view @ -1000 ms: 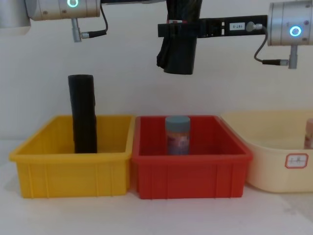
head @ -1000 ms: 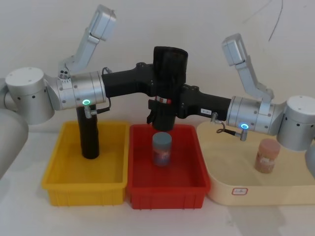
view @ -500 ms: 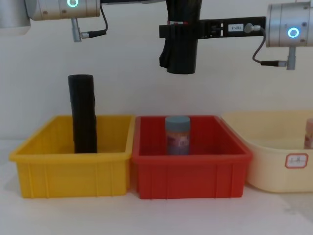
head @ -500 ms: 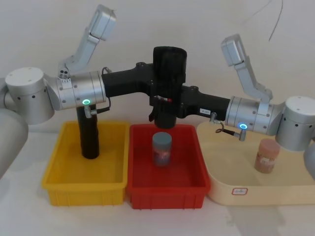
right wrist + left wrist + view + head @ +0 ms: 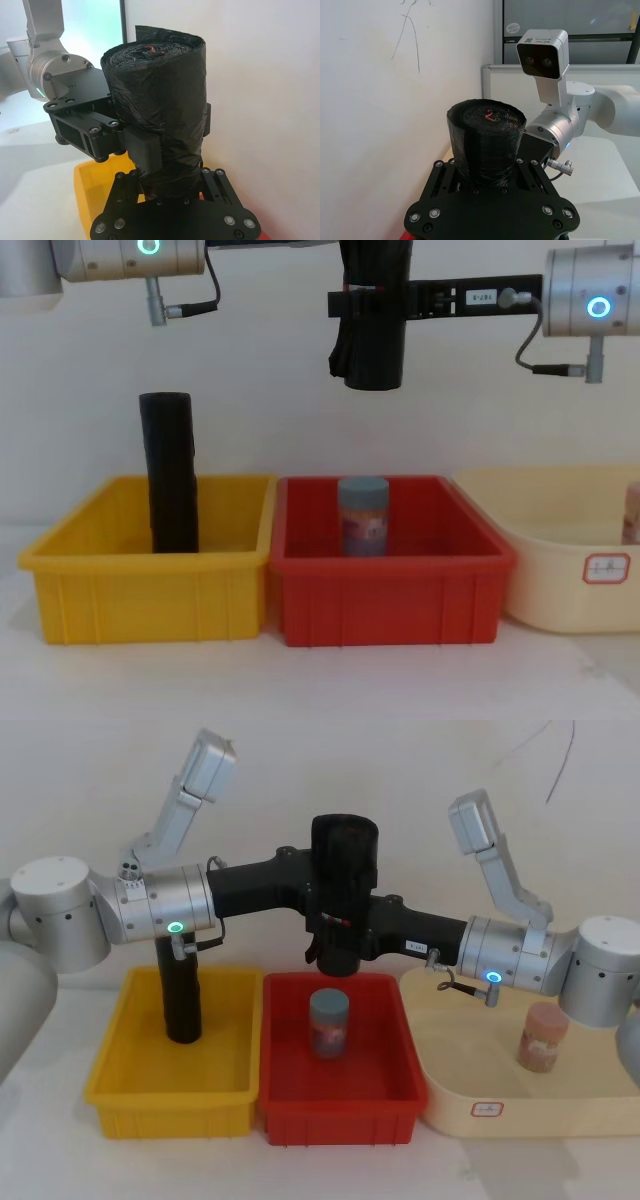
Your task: Pick up the garbage bag with the one hand and transfer it to the other hand.
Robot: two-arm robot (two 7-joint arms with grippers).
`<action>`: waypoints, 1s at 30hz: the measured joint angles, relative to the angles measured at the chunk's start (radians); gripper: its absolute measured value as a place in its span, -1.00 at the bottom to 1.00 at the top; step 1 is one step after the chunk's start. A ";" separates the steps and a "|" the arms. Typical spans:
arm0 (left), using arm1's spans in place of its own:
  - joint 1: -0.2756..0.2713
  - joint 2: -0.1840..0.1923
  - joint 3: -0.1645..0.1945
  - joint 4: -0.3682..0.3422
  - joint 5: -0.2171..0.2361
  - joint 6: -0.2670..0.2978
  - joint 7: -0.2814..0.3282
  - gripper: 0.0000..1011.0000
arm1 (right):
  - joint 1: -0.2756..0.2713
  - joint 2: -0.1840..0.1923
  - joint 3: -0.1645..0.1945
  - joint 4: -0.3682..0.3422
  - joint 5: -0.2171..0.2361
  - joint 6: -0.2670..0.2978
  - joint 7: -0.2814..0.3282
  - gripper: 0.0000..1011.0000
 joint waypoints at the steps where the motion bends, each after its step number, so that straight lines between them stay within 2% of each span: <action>1: 0.000 0.000 0.000 0.000 0.000 0.000 0.000 -0.12 | 0.000 0.000 0.000 0.000 0.000 0.000 0.000 0.00; 28: 0.000 0.000 0.000 0.000 0.000 0.000 -0.001 -0.12 | 0.001 -0.001 0.000 0.002 0.000 -0.001 -0.002 0.00; 30: 0.000 0.000 0.000 0.000 0.000 0.000 -0.001 -0.03 | 0.000 -0.001 0.000 0.002 0.000 -0.001 -0.002 0.00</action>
